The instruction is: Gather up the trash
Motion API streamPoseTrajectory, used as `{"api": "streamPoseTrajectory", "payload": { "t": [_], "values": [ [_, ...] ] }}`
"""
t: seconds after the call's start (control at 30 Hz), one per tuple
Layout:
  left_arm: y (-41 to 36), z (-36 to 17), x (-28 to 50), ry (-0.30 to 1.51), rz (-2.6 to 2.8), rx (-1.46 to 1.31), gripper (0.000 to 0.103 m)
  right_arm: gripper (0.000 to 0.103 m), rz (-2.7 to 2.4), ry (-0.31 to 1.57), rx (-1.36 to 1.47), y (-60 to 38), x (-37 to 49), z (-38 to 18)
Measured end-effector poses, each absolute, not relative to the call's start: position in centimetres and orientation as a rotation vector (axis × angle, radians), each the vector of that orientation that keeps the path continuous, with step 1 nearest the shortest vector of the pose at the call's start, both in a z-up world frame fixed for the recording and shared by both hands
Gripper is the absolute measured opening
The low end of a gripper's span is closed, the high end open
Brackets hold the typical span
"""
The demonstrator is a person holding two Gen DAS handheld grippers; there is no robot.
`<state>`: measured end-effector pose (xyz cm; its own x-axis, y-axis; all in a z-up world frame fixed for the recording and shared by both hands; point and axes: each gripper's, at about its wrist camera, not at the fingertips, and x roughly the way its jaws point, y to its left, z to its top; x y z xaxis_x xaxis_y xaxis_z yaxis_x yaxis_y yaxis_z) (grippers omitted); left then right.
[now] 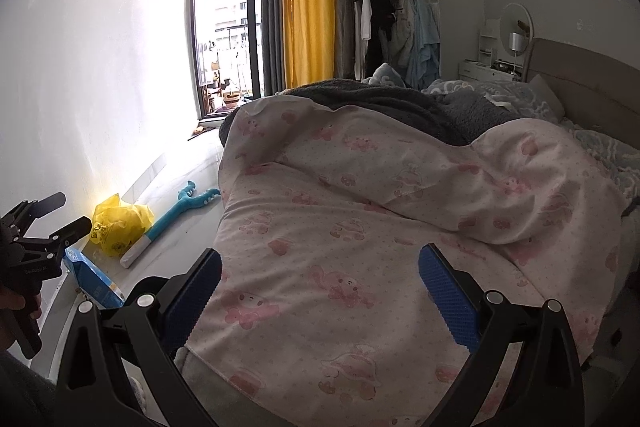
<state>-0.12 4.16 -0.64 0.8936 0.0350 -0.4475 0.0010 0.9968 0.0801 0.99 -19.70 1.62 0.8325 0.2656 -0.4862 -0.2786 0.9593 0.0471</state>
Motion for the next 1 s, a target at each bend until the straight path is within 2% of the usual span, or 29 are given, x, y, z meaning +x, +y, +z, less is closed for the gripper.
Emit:
{"api": "streamPoseTrajectory", "payload": {
  "t": [0.3, 1.0],
  "values": [
    [3.81, -0.11, -0.42, 0.43, 0.026, 0.062, 0.1, 0.1, 0.287, 0.455, -0.077, -18.92, 0.11, 2.38],
    [3.98, 0.23, -0.6, 0.406, 0.024, 0.041, 0.1, 0.1, 0.291, 0.457, -0.064, -18.95, 0.21, 2.35]
  ]
}}
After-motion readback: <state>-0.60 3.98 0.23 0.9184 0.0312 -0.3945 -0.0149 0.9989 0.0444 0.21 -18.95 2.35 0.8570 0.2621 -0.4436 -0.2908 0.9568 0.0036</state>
